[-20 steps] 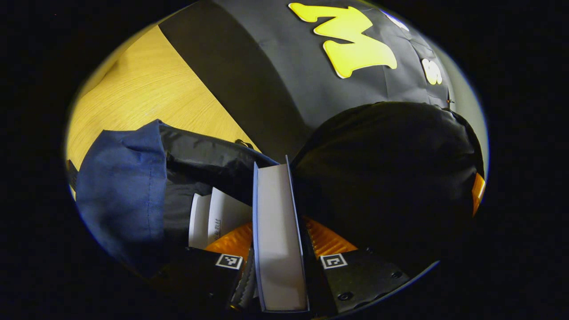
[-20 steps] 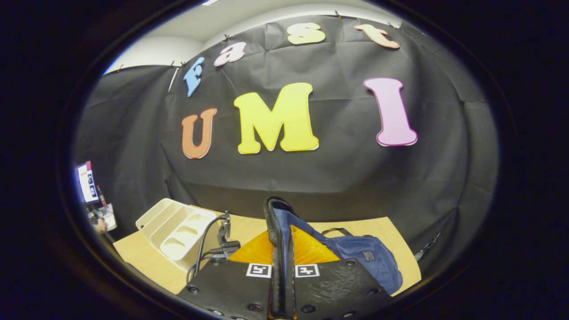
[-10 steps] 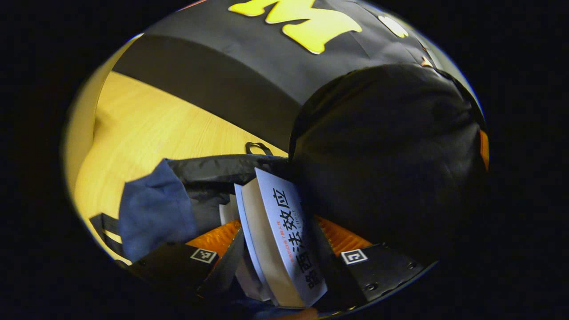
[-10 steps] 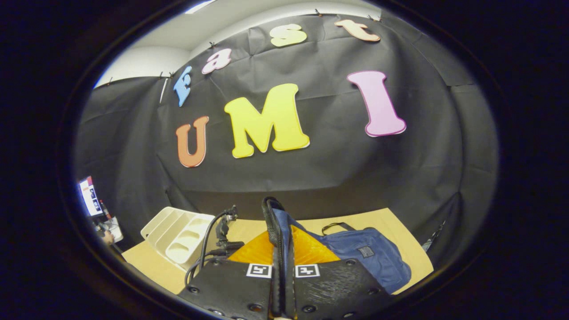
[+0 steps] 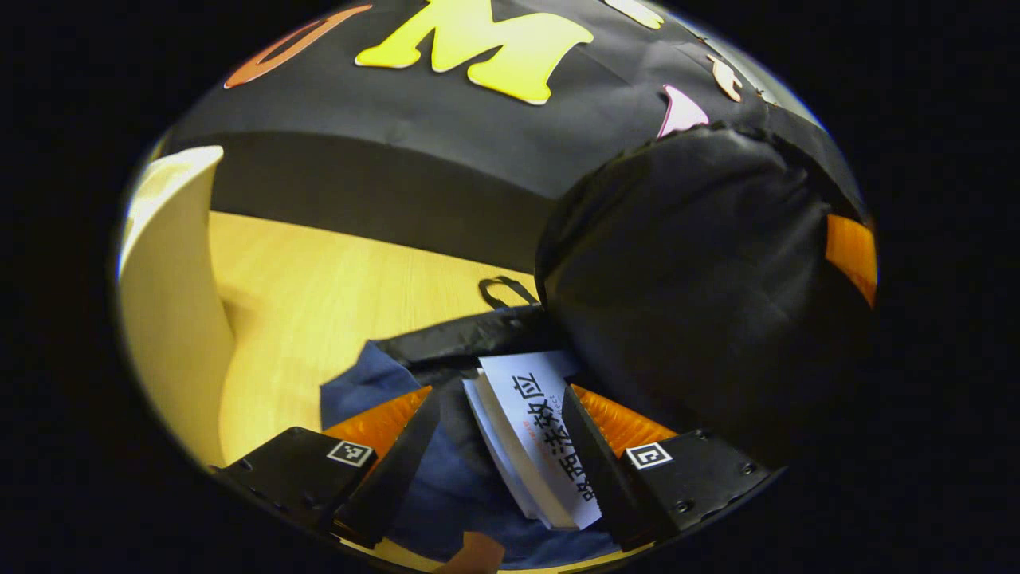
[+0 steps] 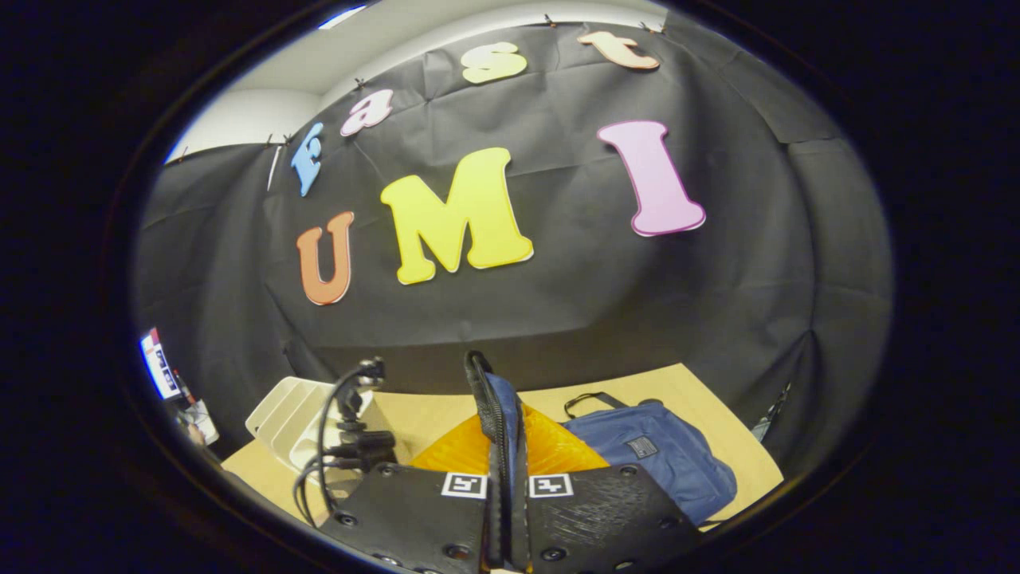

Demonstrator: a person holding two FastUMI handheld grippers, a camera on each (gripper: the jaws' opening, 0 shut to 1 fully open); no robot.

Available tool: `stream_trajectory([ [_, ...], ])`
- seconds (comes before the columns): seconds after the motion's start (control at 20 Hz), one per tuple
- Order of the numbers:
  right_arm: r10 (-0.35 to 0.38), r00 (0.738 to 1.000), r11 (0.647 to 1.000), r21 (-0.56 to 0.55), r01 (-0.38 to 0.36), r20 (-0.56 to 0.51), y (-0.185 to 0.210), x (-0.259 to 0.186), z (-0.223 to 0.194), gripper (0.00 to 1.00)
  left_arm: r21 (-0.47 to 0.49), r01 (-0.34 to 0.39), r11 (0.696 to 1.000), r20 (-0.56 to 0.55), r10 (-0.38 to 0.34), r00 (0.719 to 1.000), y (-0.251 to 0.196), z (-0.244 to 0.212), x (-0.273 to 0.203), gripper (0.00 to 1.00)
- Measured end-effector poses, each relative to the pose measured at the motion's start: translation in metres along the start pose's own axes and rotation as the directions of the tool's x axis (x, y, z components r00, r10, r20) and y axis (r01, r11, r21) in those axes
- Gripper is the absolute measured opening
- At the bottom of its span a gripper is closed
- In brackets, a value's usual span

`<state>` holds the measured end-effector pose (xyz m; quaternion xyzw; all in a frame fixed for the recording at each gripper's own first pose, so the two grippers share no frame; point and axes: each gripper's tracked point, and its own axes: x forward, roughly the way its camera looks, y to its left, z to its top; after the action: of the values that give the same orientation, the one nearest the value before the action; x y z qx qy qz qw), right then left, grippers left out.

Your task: Open the schoolbag, grab two books from the bookshelf and put them into the schoolbag.

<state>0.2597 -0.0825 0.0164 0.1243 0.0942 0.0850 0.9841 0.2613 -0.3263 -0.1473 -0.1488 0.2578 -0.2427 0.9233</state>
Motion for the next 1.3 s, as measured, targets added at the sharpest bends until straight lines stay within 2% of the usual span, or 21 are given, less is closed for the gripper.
stream_trajectory([
  [0.25, -0.017, 0.999, 0.999, 0.037, 0.018, -0.028, 0.006, 0.012, -0.019, 0.05, 0.027, -0.022, 0.999, 0.130, 0.018, 0.991, 0.011, 0.042, -0.053, 0.99],
  [0.55, -0.014, 0.999, 1.000, 0.021, 0.015, -0.041, 0.037, 0.013, -0.034, 0.06, 0.102, -0.131, 0.986, 0.236, 0.104, 0.966, 0.040, 0.066, -0.123, 0.98],
  [0.65, -0.020, 0.999, 1.000, 0.021, 0.021, -0.047, 0.039, 0.014, -0.040, 0.07, 0.116, -0.145, 0.983, 0.262, 0.111, 0.959, 0.044, 0.071, -0.144, 0.98],
  [0.75, -0.025, 0.999, 0.999, 0.032, 0.026, -0.047, 0.040, 0.015, -0.047, 0.04, 0.119, -0.167, 0.979, 0.276, 0.129, 0.953, 0.053, 0.072, -0.165, 0.98],
  [0.8, -0.024, 0.999, 0.999, 0.038, 0.026, -0.046, 0.042, 0.014, -0.051, 0.10, 0.118, -0.185, 0.976, 0.285, 0.145, 0.947, 0.059, 0.073, -0.175, 0.98],
  [0.85, -0.025, 0.999, 0.999, 0.041, 0.026, -0.043, 0.043, 0.014, -0.054, 0.07, 0.118, -0.199, 0.973, 0.304, 0.155, 0.940, 0.065, 0.076, -0.185, 0.98],
  [1.05, -0.045, 0.998, 0.997, 0.054, 0.047, -0.034, 0.045, 0.010, -0.068, 0.07, 0.097, -0.239, 0.966, 0.333, 0.195, 0.922, 0.081, 0.078, -0.219, 0.98],
  [1.1, -0.051, 0.998, 0.997, 0.063, 0.053, -0.030, 0.046, 0.009, -0.070, 0.11, 0.100, -0.259, 0.961, 0.338, 0.212, 0.917, 0.087, 0.076, -0.230, 0.98],
  [1.15, -0.037, 0.999, 0.997, 0.064, 0.039, -0.038, 0.052, 0.009, -0.076, 0.19, 0.106, -0.281, 0.954, 0.346, 0.230, 0.910, 0.092, 0.075, -0.241, 0.98],
  [1.3, -0.053, 0.997, 0.997, 0.048, 0.056, -0.059, 0.054, 0.007, -0.091, 0.20, 0.098, -0.318, 0.943, 0.373, 0.261, 0.890, 0.099, 0.074, -0.266, 0.98],
])
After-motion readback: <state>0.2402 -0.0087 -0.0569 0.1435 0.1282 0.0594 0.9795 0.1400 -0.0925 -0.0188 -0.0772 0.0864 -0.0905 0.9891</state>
